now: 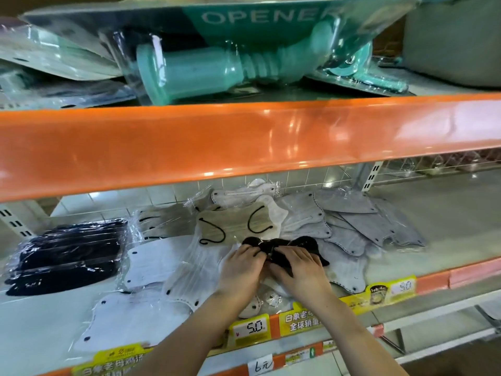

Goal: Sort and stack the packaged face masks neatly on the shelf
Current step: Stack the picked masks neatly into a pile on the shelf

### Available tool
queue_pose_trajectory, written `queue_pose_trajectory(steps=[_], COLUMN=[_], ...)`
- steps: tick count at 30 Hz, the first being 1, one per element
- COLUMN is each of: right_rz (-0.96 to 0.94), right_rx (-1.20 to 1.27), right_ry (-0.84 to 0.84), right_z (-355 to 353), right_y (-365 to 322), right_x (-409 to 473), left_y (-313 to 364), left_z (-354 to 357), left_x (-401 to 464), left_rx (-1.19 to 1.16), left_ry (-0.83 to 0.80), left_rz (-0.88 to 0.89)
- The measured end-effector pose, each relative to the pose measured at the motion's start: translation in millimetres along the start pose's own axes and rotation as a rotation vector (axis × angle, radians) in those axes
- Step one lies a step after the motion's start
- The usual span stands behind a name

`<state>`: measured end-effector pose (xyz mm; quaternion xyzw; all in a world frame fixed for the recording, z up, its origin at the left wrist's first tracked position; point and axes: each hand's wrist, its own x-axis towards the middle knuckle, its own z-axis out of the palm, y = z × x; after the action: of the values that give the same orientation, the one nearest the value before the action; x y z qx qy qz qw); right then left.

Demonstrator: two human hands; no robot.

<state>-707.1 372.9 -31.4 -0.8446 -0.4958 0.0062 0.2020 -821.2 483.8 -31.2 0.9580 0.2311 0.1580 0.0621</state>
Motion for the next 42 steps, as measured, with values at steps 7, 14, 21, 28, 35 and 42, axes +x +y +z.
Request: queue_pose_trajectory(steps=[7,14,21,28,35,42], right_rz=[-0.075,-0.164,-0.3,-0.399,-0.43,-0.477], right_rx=[-0.023,0.018,0.098,0.153,0.148,0.217], right_ry=[0.297,0.369,0.263,0.175,0.107,-0.062], right_z=[-11.8,-8.5,20.5,50.1,68.6,98.6], right_y=[8.8,-29.7,-96.8,-155.5,-227.1,-286.8], right_x=[-1.9,9.5,18.1,27.5,31.5,36.7], left_y=[-4.3,-28.4,-61.0,-126.7,-190.5,-230.5], left_z=[-27.6,-42.8,-62.1,-84.0,-90.1,-98.9], left_x=[-1.5,-19.3,-45.4,-84.3,-131.4,-159.7], left_rx=[-0.098,0.149,0.137,0.213,0.284,0.097], left_ry=[0.27,0.311,0.36,0.481,0.394,0.341], left_rz=[0.046,0.03,-0.013,-0.096,-0.283,-0.539])
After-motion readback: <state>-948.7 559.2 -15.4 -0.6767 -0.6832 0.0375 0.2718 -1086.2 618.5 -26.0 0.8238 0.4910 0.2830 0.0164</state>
